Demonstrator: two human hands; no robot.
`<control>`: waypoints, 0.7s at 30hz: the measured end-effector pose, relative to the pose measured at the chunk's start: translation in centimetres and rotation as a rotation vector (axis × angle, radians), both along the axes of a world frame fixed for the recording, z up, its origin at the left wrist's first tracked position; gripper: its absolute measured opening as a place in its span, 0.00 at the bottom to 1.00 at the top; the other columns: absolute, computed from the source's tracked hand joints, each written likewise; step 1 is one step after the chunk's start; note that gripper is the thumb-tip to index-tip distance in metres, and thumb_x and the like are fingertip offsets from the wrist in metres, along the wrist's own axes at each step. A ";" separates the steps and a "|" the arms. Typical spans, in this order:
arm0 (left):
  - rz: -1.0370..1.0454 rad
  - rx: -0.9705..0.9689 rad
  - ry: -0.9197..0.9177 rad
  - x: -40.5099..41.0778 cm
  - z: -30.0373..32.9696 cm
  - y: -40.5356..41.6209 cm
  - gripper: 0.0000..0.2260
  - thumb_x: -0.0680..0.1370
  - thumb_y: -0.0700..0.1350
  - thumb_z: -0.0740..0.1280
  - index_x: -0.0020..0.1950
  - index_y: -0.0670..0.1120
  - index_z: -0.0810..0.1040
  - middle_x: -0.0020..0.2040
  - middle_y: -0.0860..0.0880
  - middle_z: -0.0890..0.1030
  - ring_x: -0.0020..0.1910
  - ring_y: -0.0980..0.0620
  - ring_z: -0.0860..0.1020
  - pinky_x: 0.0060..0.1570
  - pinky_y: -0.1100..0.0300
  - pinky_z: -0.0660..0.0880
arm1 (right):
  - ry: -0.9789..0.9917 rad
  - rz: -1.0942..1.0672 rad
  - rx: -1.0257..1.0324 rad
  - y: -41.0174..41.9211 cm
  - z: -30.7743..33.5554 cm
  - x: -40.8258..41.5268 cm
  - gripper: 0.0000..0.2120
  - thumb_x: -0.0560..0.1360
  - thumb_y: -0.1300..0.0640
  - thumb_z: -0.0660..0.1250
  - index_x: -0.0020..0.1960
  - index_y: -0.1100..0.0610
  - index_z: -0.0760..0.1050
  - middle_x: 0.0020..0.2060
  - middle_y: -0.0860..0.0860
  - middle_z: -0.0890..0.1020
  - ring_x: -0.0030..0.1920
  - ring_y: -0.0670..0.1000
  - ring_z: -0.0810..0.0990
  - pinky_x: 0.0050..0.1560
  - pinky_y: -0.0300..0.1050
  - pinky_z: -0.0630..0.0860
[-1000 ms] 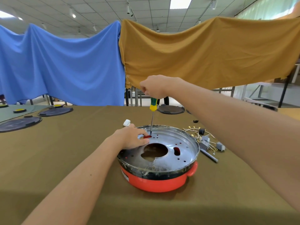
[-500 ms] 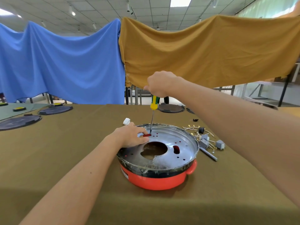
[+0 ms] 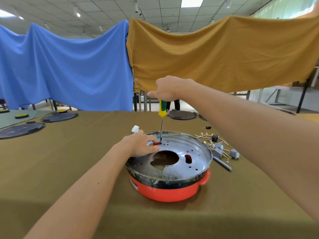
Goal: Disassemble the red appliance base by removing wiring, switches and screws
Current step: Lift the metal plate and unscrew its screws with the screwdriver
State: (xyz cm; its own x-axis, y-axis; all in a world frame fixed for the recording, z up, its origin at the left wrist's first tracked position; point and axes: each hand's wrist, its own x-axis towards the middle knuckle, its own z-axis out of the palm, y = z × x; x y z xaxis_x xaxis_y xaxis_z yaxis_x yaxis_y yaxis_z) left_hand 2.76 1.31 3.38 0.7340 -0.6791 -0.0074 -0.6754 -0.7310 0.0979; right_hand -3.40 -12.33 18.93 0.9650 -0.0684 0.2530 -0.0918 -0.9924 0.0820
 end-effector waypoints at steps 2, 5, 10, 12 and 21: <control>0.004 -0.003 -0.002 0.0 0.0 0.0 0.21 0.79 0.66 0.56 0.71 0.64 0.68 0.67 0.44 0.67 0.60 0.42 0.73 0.60 0.48 0.73 | -0.040 -0.032 -0.150 -0.1 -0.1 0.1 0.17 0.83 0.42 0.55 0.54 0.57 0.68 0.44 0.52 0.72 0.45 0.55 0.73 0.44 0.49 0.69; -0.002 -0.005 -0.003 0.0 0.0 0.0 0.21 0.79 0.66 0.56 0.71 0.64 0.68 0.66 0.43 0.67 0.59 0.42 0.74 0.59 0.49 0.73 | 0.061 0.069 -0.022 -0.3 0.5 0.0 0.16 0.83 0.48 0.59 0.58 0.62 0.71 0.43 0.53 0.75 0.39 0.51 0.72 0.37 0.45 0.68; 0.001 -0.001 -0.002 -0.1 0.0 0.1 0.21 0.79 0.66 0.56 0.71 0.64 0.68 0.66 0.43 0.67 0.60 0.41 0.74 0.62 0.46 0.73 | 0.107 0.188 0.171 -0.4 1.3 -0.9 0.07 0.79 0.65 0.64 0.56 0.59 0.75 0.48 0.51 0.76 0.40 0.47 0.73 0.34 0.37 0.68; -0.003 -0.004 -0.003 -0.1 0.0 0.1 0.21 0.79 0.66 0.56 0.71 0.64 0.68 0.66 0.43 0.67 0.59 0.41 0.74 0.62 0.45 0.73 | 0.097 0.175 0.206 -0.4 1.0 -0.7 0.08 0.78 0.64 0.63 0.57 0.62 0.74 0.47 0.52 0.74 0.41 0.50 0.73 0.35 0.39 0.68; -0.003 0.000 -0.001 0.0 0.1 0.1 0.22 0.79 0.66 0.56 0.72 0.64 0.68 0.66 0.43 0.67 0.58 0.42 0.74 0.58 0.49 0.73 | 0.012 0.067 0.024 -0.6 -0.1 -0.1 0.13 0.83 0.50 0.60 0.57 0.61 0.71 0.40 0.52 0.73 0.38 0.51 0.71 0.36 0.45 0.67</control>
State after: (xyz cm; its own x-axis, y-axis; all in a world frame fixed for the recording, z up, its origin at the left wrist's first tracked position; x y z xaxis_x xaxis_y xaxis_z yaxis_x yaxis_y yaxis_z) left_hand 2.72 1.40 3.44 0.7319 -0.6814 -0.0066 -0.6778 -0.7289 0.0966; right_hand -3.46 -12.97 18.88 0.9706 -0.0098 0.2404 -0.0247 -0.9980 0.0588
